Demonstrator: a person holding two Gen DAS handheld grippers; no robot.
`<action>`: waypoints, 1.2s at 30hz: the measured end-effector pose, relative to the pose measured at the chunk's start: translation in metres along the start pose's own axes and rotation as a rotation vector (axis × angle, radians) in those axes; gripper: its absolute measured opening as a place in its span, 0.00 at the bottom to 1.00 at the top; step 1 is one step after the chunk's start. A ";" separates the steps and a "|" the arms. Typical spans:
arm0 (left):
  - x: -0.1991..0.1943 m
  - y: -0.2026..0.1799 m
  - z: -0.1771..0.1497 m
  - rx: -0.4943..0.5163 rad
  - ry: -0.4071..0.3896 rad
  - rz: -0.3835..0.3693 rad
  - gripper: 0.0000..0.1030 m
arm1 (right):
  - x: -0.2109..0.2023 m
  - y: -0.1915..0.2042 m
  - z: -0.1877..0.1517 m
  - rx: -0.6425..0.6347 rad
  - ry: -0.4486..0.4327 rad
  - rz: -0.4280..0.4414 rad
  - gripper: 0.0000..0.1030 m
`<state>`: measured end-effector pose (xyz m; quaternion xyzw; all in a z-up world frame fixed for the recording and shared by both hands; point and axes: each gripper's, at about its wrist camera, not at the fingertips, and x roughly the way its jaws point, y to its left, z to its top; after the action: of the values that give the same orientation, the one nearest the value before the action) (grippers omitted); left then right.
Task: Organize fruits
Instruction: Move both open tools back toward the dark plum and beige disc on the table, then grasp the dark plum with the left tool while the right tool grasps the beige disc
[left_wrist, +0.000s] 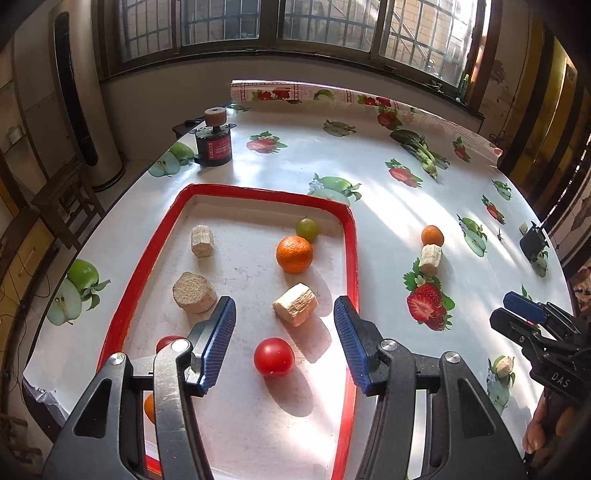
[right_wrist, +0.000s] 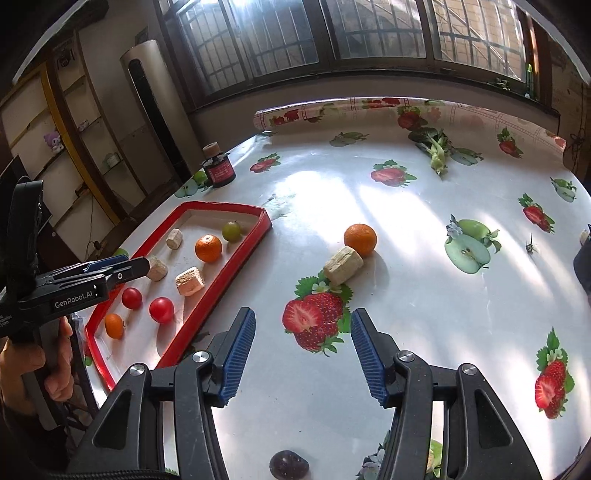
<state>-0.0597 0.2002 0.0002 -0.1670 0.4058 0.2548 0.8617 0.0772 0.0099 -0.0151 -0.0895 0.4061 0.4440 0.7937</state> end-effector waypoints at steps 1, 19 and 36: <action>-0.002 -0.003 -0.001 0.001 -0.001 -0.006 0.53 | -0.003 -0.004 -0.004 0.007 0.000 -0.009 0.56; -0.002 -0.062 -0.014 0.067 0.022 -0.085 0.53 | -0.042 -0.050 -0.068 0.068 0.026 -0.058 0.56; 0.028 -0.110 -0.010 0.115 0.092 -0.172 0.53 | -0.044 -0.063 -0.103 0.066 0.081 -0.092 0.56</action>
<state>0.0122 0.1147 -0.0188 -0.1630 0.4430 0.1484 0.8690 0.0558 -0.1065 -0.0648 -0.0997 0.4480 0.3896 0.7985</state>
